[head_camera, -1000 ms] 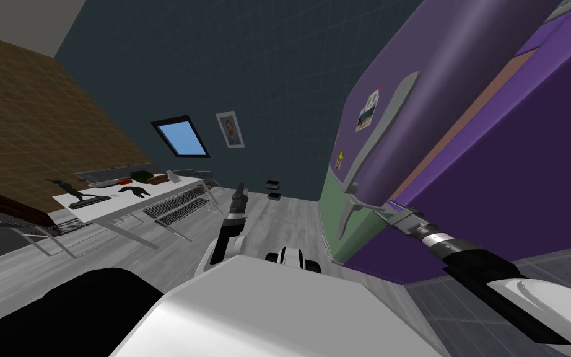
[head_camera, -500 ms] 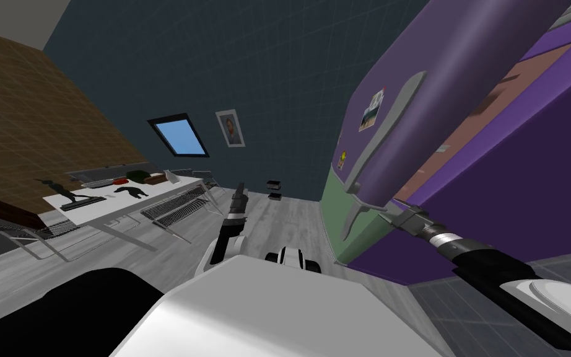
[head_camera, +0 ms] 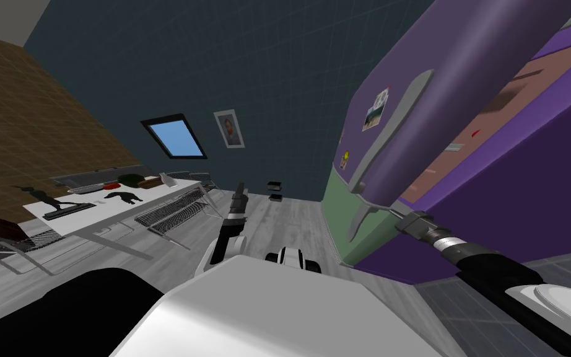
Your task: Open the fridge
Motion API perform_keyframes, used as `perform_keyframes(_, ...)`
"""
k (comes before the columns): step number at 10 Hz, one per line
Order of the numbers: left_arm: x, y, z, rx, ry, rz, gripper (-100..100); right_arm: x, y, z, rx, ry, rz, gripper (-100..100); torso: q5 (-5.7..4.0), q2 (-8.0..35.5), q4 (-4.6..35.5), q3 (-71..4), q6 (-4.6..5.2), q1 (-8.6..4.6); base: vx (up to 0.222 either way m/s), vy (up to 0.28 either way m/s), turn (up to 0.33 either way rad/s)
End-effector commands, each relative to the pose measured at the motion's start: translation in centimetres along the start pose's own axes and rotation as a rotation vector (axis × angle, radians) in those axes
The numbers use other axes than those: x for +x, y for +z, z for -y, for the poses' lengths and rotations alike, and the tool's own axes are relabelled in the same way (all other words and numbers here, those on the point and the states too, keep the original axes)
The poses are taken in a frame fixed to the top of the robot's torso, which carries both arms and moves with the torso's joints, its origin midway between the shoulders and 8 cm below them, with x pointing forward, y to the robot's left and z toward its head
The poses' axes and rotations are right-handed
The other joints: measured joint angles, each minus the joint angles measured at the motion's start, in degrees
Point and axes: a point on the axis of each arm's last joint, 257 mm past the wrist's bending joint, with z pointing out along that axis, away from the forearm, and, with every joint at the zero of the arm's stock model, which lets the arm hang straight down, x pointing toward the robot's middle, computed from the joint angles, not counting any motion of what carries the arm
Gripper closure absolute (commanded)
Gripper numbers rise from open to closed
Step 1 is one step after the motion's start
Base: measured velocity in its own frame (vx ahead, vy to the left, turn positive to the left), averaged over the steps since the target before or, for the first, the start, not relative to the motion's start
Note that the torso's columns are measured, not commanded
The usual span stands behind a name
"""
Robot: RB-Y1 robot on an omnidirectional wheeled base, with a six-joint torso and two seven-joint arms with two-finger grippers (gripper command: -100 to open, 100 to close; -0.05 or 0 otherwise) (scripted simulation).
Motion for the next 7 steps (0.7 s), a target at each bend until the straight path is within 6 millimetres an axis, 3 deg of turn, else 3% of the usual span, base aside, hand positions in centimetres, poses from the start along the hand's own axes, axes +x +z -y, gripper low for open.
perform_keyframes(1, 0.0, 0.0, 0.0, 0.0, 0.0, 0.0, 0, 1.7, -0.2, 1.7, 0.033, 0.0, -0.041, 100, 0.03, 0.03, 0.05, -0.04, -0.08, -0.25, 0.096, 0.3, -0.024)
perform_keyframes(4, 0.0, 0.0, 0.0, 0.0, 0.0, 0.0, 0, 4.4, -0.7, 2.4, 0.05, 0.01, -0.102, 100, 0.05, -0.19, 0.05, -0.19, -0.31, -0.38, 0.119, 0.299, -0.038)
perform_keyframes(7, 0.0, 0.0, 0.0, 0.0, 0.0, 0.0, 0, 5.7, -1.1, 2.8, 0.059, 0.015, -0.132, 100, 0.0, -0.1, 0.07, -0.1, -0.11, -0.56, 0.094, 0.27, -0.025)
